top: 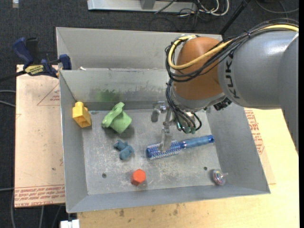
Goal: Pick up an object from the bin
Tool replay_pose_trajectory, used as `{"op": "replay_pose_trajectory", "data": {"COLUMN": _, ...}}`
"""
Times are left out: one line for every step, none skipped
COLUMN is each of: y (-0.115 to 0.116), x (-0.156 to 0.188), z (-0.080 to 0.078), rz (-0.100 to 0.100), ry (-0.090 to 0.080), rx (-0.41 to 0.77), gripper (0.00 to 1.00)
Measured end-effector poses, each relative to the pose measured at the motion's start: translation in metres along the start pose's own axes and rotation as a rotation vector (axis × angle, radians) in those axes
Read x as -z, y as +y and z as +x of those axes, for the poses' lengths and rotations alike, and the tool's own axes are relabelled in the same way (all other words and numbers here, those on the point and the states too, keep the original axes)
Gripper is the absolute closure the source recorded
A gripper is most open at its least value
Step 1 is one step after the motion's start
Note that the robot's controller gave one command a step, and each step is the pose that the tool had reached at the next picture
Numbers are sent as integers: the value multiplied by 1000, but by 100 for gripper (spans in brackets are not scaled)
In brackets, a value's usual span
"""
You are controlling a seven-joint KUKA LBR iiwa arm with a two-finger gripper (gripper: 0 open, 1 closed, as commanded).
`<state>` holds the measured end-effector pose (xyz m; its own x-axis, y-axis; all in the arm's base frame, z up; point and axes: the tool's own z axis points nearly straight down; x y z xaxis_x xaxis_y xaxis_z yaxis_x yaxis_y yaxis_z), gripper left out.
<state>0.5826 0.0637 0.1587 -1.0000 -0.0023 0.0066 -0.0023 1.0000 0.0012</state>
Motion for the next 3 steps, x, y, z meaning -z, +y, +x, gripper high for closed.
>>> {"op": "replay_pose_trajectory", "data": {"y": -4, "x": -94, "z": 50, "rz": 0, "ry": 2, "rx": -112, "gripper": 0}}
{"op": "replay_pose_trajectory", "data": {"y": -4, "x": -89, "z": 47, "rz": -1, "ry": -7, "rx": -114, "gripper": 100}}
{"op": "replay_pose_trajectory", "data": {"y": 6, "x": 22, "z": 53, "rz": -3, "ry": -15, "rx": -95, "gripper": 100}}
